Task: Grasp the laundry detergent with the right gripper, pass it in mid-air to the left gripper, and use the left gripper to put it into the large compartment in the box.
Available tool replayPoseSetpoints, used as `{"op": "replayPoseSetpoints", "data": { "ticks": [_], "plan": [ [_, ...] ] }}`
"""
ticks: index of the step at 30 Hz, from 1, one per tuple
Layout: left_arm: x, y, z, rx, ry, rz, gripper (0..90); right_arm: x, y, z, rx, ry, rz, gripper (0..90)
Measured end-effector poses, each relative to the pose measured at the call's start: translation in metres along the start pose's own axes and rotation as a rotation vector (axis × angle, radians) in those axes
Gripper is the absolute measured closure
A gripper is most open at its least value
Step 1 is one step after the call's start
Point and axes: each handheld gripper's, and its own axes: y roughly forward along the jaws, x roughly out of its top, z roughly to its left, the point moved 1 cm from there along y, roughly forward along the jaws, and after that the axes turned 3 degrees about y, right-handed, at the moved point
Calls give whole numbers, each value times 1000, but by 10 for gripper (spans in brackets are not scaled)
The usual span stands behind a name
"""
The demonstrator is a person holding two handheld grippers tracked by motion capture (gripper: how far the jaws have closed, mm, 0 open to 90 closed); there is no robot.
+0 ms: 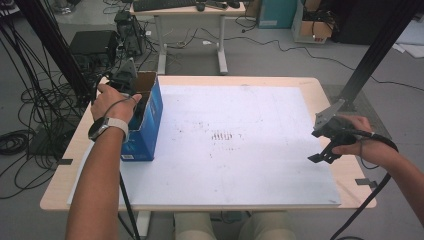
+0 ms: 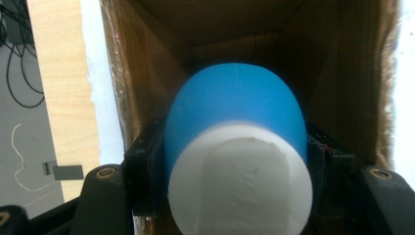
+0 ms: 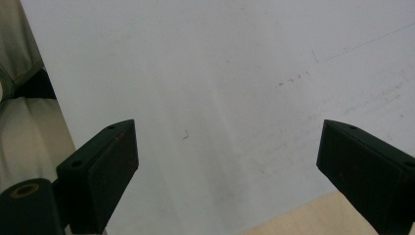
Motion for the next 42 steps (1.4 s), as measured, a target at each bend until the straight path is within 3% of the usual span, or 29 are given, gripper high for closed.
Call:
{"op": "replayPoseSetpoints", "data": {
  "ticks": [42],
  "plan": [
    [0, 0, -1, 7, 4, 9, 374, 0, -1, 1, -3, -1, -7, 84]
  ]
}}
